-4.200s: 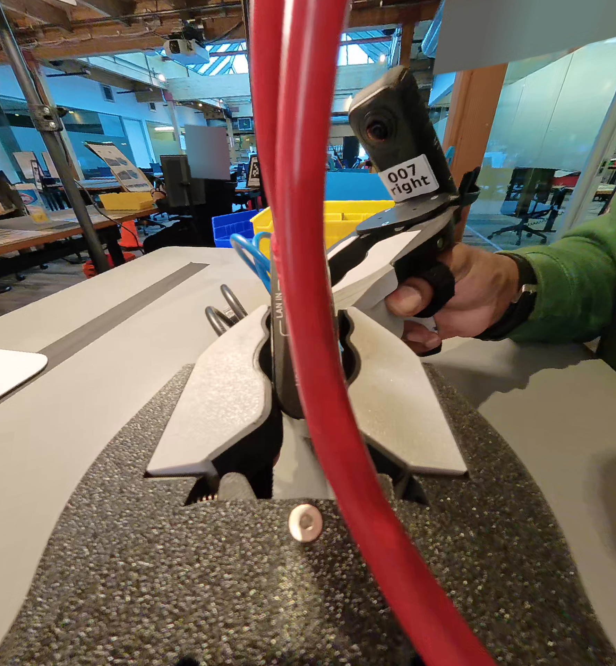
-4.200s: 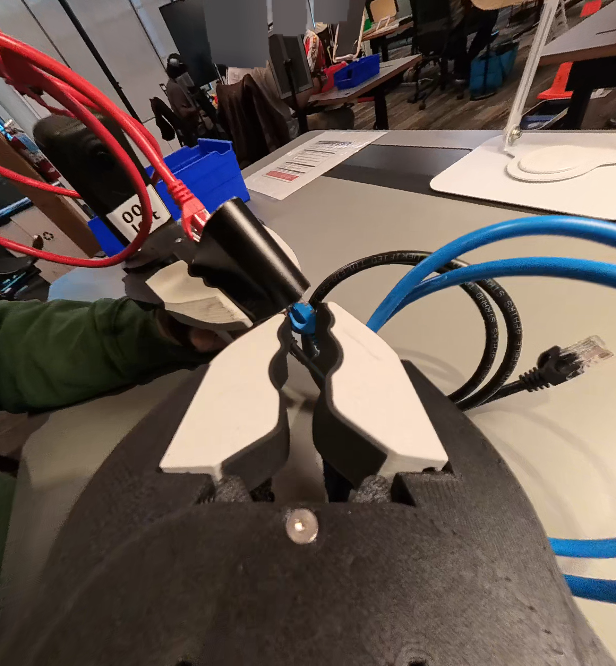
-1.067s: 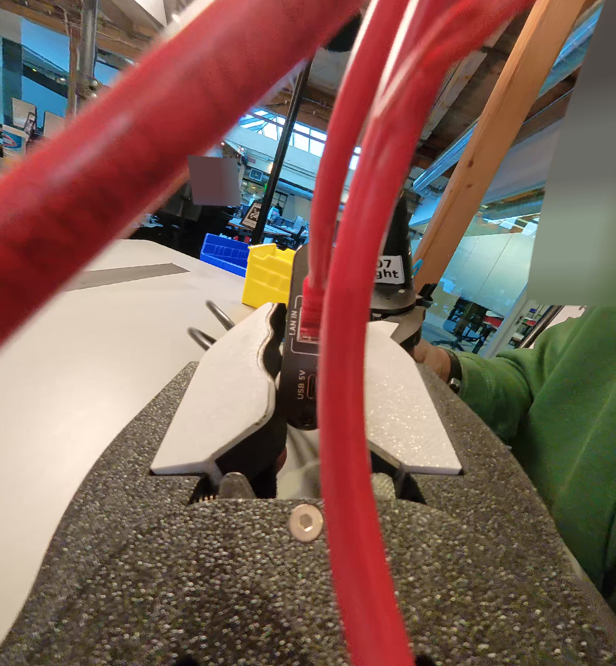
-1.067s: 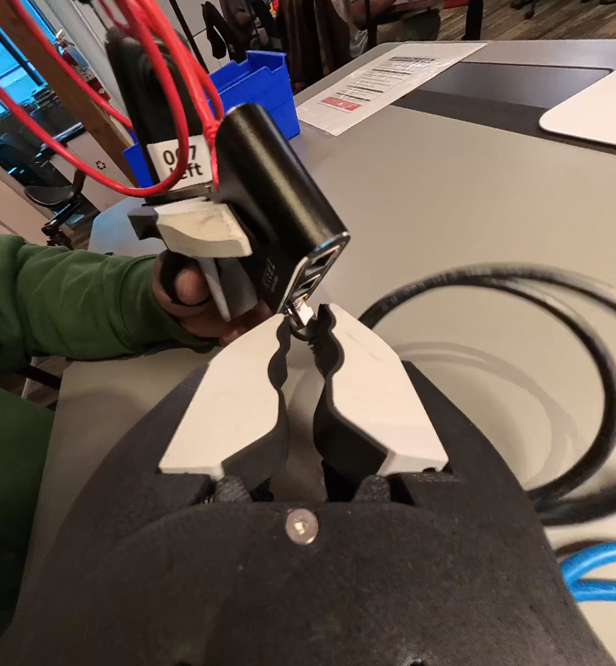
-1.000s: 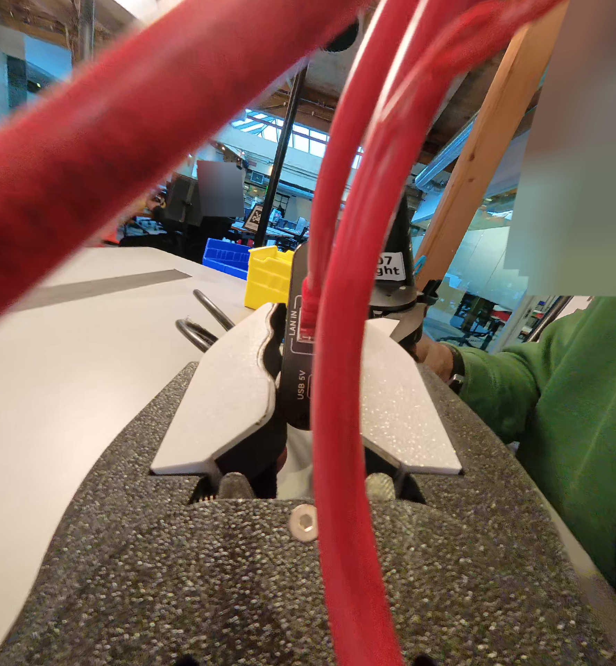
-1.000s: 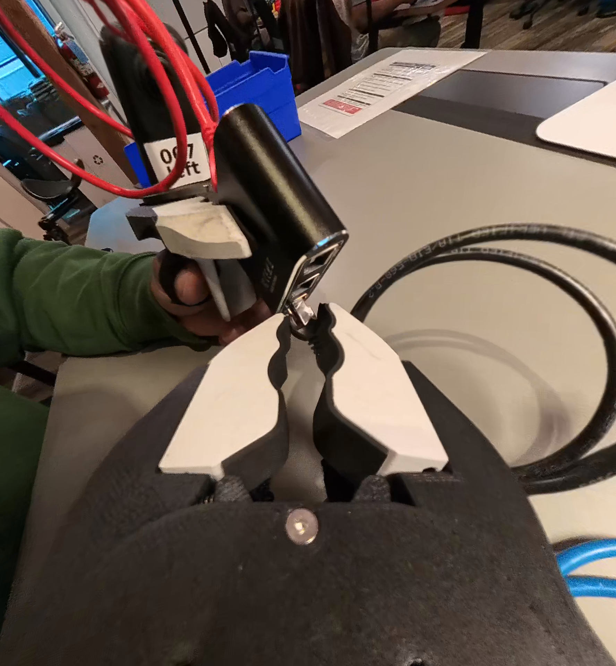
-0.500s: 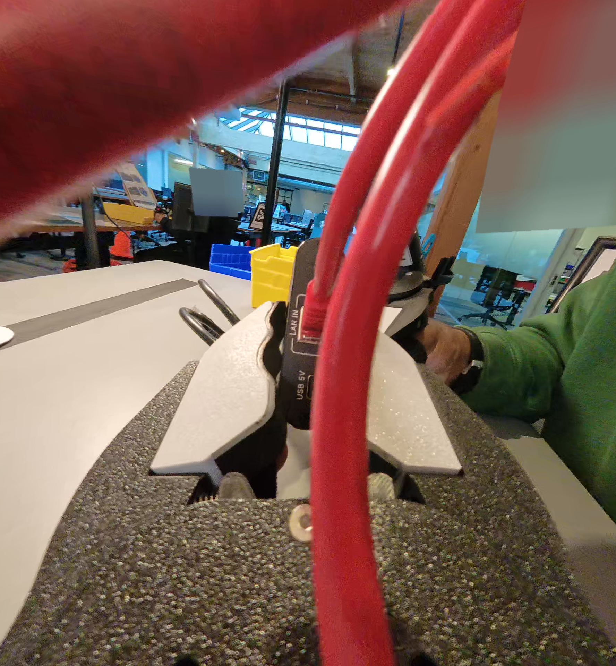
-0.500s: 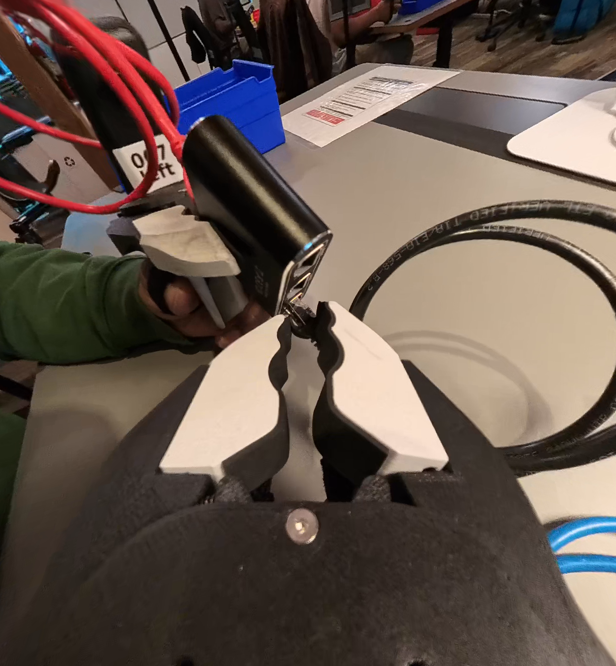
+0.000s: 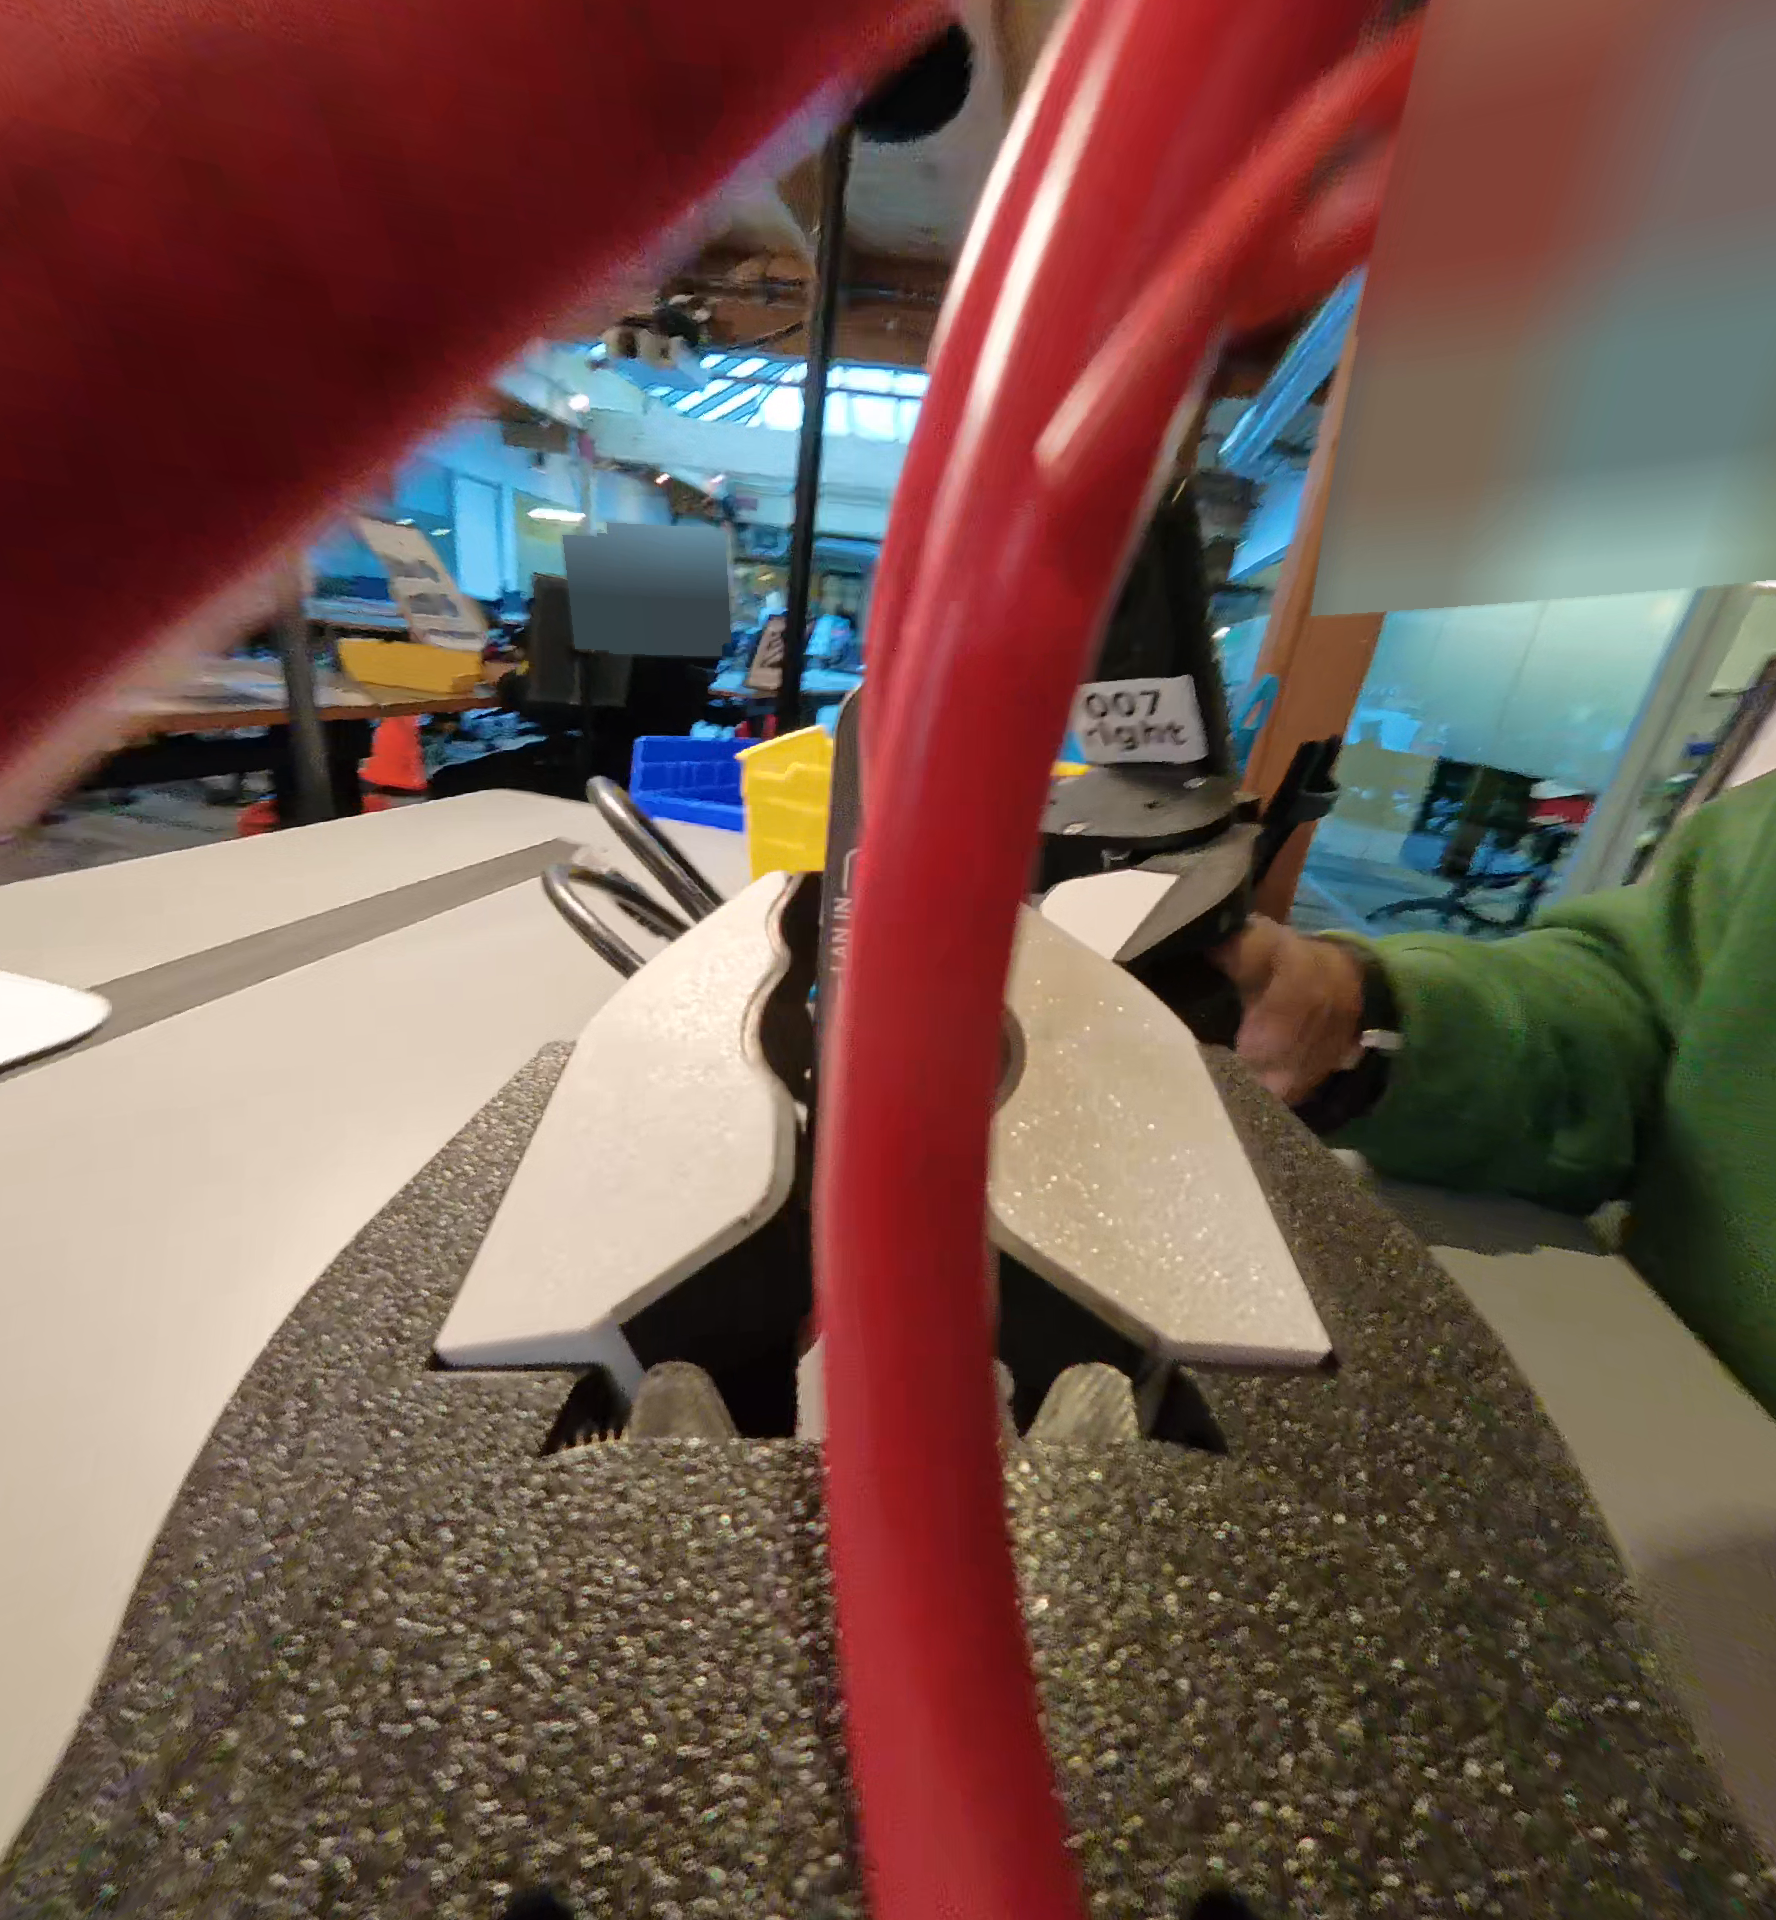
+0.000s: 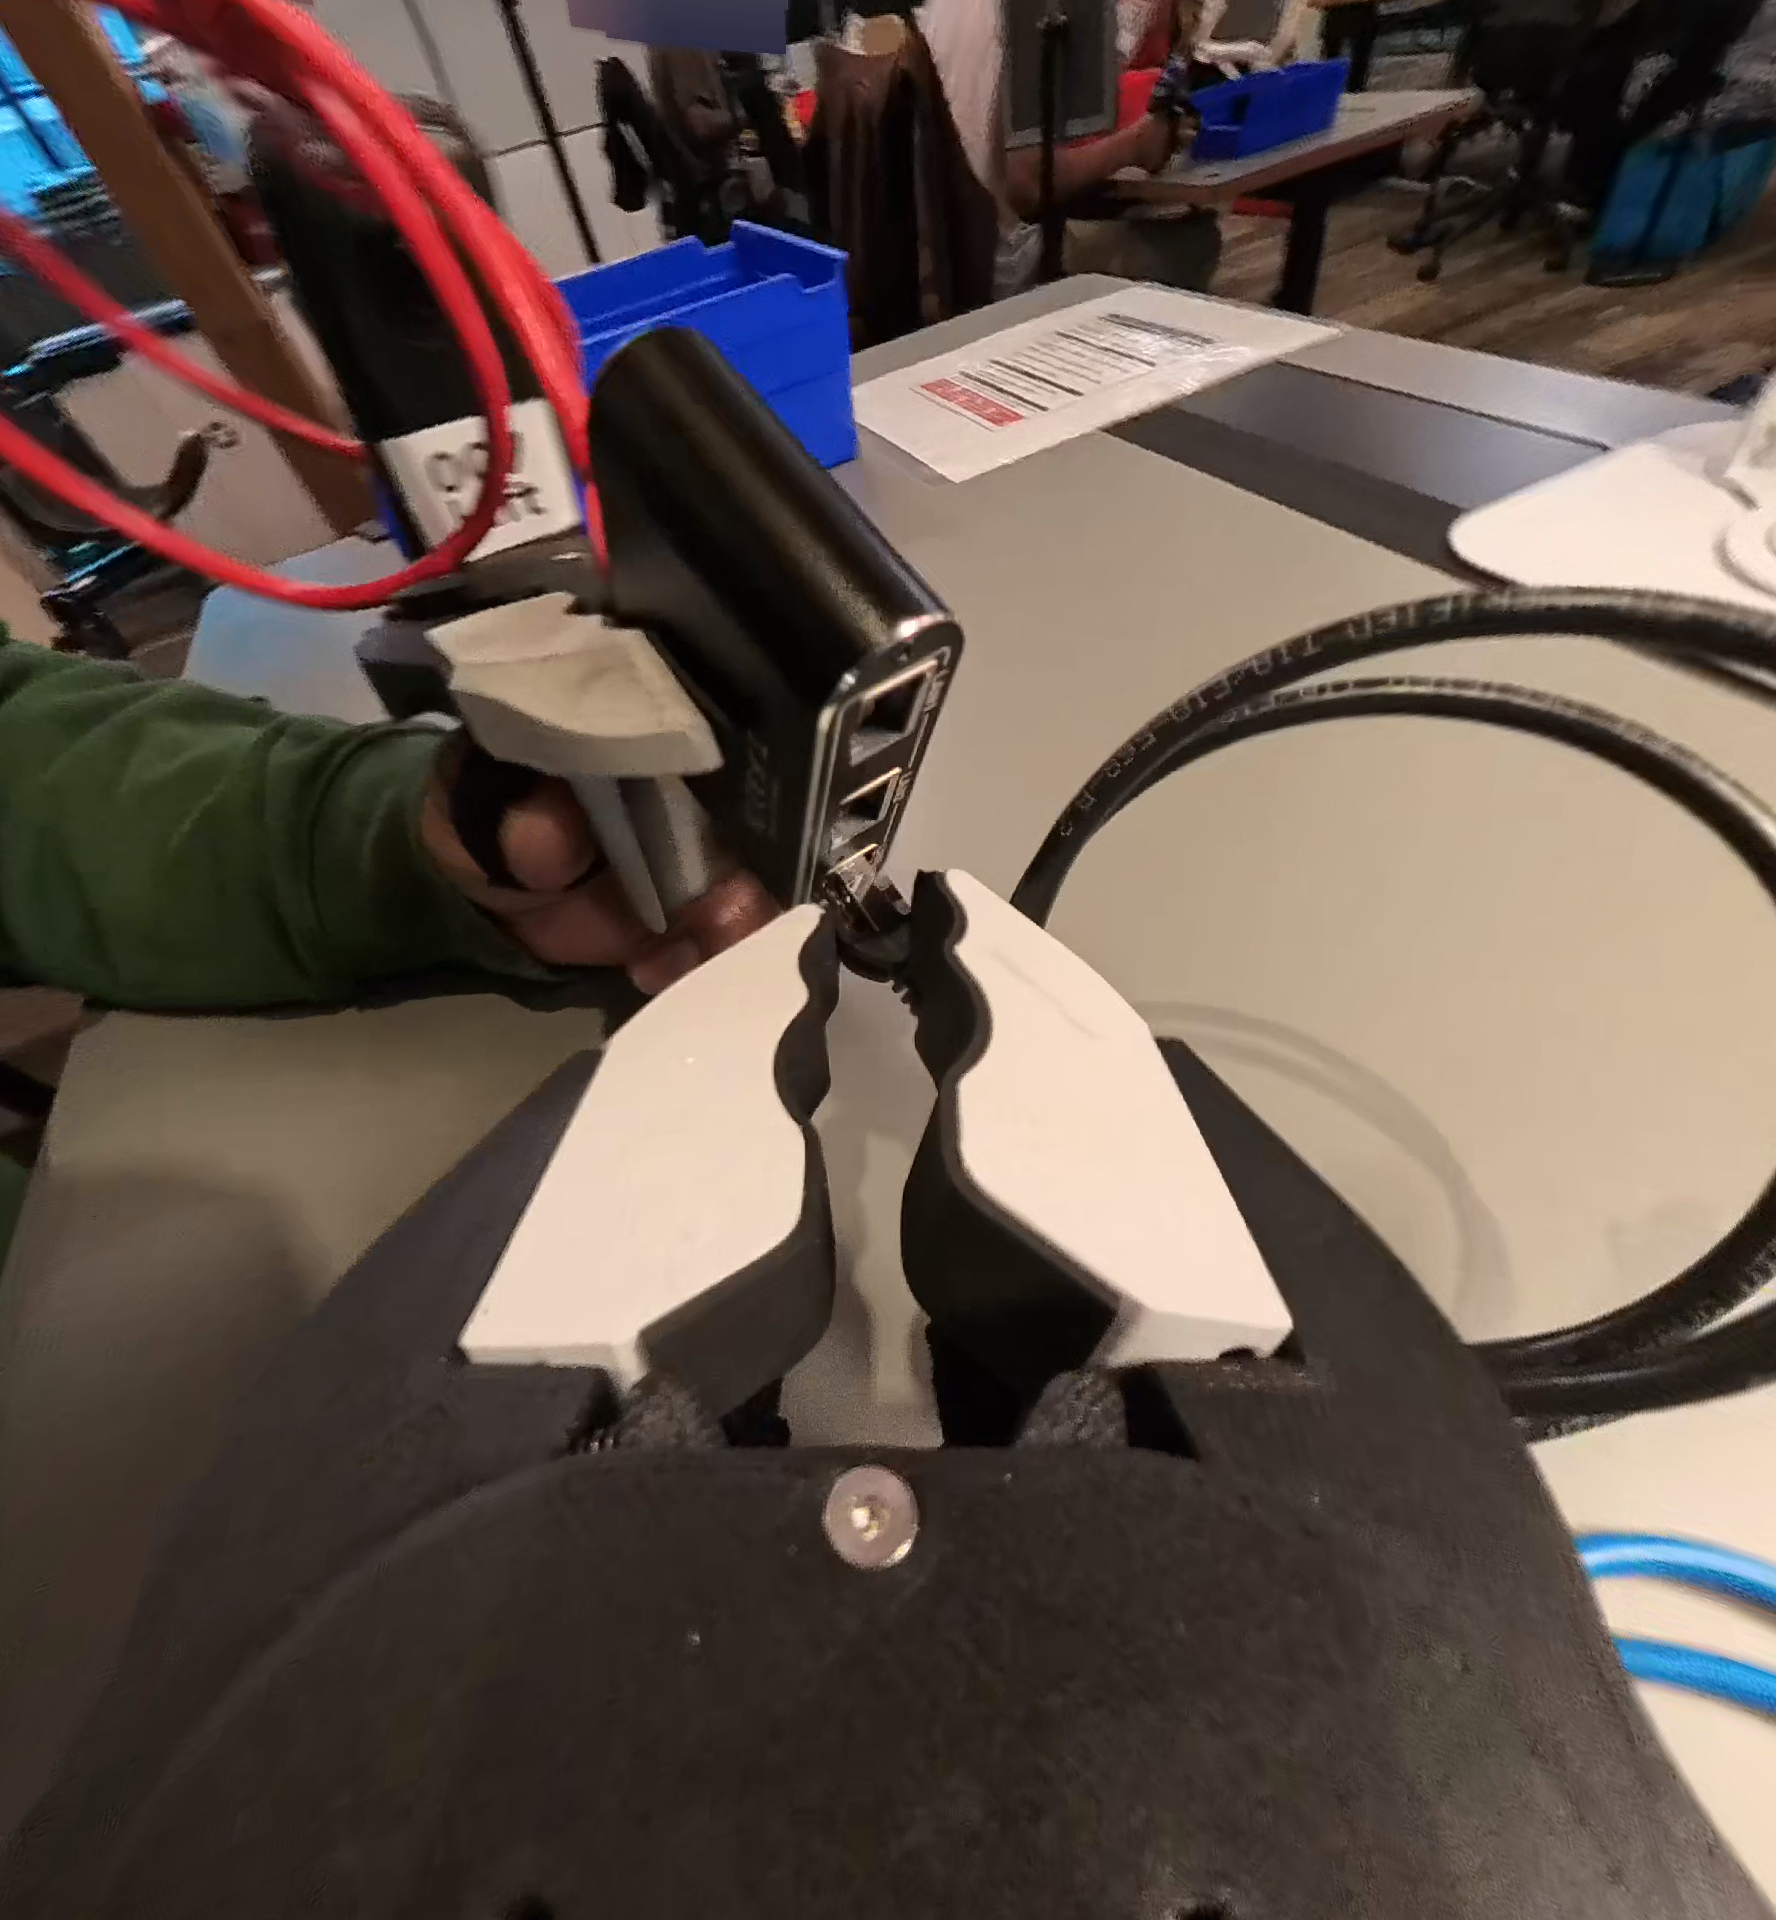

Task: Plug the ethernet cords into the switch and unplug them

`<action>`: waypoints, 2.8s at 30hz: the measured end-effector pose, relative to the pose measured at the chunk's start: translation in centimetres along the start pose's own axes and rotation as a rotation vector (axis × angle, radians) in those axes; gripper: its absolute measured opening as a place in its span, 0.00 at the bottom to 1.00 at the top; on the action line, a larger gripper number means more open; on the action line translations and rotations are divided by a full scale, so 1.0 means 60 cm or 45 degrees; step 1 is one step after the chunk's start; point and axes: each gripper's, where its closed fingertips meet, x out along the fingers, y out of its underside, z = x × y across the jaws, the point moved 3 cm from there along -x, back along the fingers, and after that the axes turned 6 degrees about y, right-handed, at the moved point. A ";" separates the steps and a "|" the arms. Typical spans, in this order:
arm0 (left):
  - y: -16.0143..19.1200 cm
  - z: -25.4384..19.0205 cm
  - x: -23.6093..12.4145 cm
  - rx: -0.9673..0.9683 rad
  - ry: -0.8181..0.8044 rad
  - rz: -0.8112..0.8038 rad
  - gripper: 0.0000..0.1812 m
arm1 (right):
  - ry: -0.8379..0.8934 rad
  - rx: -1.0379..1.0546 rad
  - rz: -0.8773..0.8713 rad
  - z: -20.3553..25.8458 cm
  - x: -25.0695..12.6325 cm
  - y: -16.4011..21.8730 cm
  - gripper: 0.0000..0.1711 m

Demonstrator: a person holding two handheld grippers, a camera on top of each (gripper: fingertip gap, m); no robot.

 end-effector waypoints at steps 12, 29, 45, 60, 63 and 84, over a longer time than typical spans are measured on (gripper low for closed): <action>-0.010 -0.021 -0.002 0.143 0.076 -0.005 0.15 | -0.141 -0.069 -0.045 0.013 -0.014 -0.008 0.08; 0.052 0.019 -0.008 -0.489 0.062 0.385 0.16 | -0.239 0.064 0.317 -0.006 -0.022 0.045 0.10; 0.115 -0.047 -0.012 -0.743 0.379 0.783 0.15 | -0.492 0.056 0.349 0.029 -0.026 0.056 0.18; 0.100 -0.033 -0.018 -0.743 0.377 0.691 0.15 | -0.502 0.120 0.317 0.034 -0.018 0.056 0.22; 0.095 -0.028 -0.016 -0.720 0.356 0.652 0.15 | -0.491 0.120 0.353 0.033 -0.018 0.061 0.23; 0.062 -0.020 -0.008 -0.722 0.374 0.395 0.26 | -0.477 0.285 -0.012 0.015 -0.022 0.006 0.15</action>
